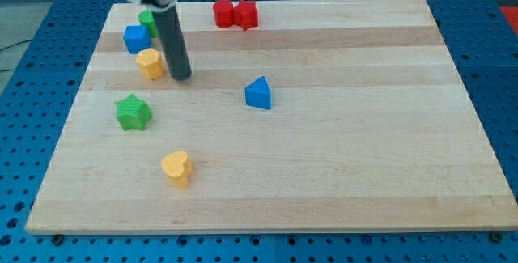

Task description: Move the yellow heart towards the centre right of the board

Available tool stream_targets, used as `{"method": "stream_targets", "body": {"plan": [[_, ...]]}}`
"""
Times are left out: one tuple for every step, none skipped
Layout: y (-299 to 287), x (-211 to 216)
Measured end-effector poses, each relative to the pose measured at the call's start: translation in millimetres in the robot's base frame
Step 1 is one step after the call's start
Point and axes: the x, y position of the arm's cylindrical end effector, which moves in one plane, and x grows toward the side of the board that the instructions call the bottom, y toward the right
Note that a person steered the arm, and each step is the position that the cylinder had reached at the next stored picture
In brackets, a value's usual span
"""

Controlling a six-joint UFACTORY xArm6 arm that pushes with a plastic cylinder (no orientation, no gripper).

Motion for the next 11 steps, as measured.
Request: {"method": "stream_targets", "body": {"plan": [[-53,46],[-80,50],[-48,53],[-33,82],[-33,131],[11,139],[63,127],[2,169],[13,201],[82,164],[118,111]]}}
